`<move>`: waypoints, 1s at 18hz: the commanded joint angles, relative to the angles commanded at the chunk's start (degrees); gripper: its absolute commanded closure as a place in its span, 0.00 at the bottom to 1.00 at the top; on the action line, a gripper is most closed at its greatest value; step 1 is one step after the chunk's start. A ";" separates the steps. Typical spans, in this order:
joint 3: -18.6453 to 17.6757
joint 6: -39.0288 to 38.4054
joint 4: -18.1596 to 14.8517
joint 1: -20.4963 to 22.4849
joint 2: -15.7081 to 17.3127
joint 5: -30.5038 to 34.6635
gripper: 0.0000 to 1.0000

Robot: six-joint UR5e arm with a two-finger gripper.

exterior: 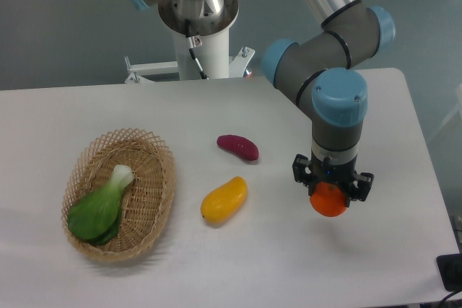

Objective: Place the orange on the table
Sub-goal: 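Lower the held orange toward the table beside the mango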

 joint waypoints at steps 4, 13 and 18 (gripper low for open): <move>-1.58 -0.61 1.14 -0.88 -0.26 0.35 0.28; -10.11 -1.58 7.38 -3.78 1.32 6.23 0.24; -12.65 -1.06 7.82 -4.66 1.32 9.30 0.19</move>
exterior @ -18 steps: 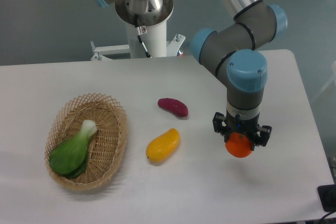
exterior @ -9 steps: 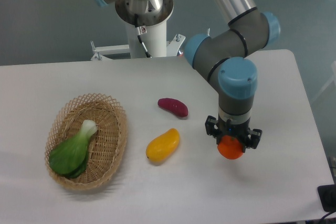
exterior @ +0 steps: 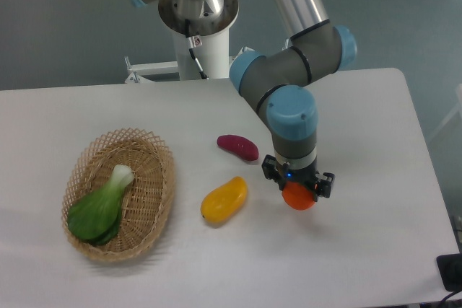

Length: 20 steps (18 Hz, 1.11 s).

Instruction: Place the orange on the table

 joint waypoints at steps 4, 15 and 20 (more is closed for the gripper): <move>-0.44 0.44 1.49 -0.70 -0.70 1.85 0.15; -0.01 -1.05 4.93 0.96 1.23 -5.95 0.00; 0.79 -2.10 4.93 2.81 1.41 -11.58 0.00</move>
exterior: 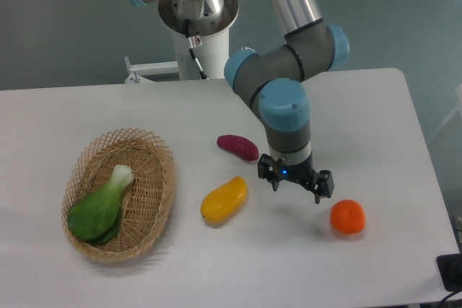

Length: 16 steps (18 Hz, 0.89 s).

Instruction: Place the orange on the table

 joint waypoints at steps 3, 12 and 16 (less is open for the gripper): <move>1.14 0.26 -0.17 0.18 -0.18 0.34 0.00; 7.29 0.87 -2.72 2.29 -1.40 0.52 0.00; 11.41 1.75 -8.25 4.31 -2.72 0.17 0.00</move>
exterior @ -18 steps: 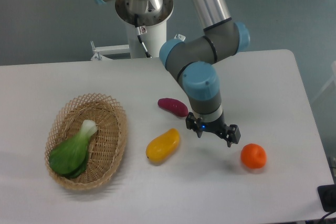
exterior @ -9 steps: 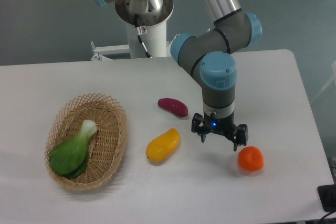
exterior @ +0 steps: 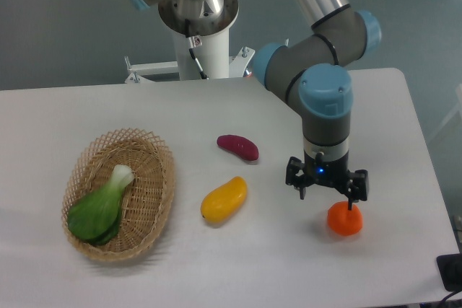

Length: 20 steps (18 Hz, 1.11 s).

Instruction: Place the orange on the table

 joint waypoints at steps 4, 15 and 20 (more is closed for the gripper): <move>1.86 6.40 -2.92 2.99 -0.62 -0.35 0.00; 1.95 19.34 -2.92 7.21 -0.62 -0.36 0.00; 1.24 22.42 -2.74 8.09 -0.53 0.00 0.00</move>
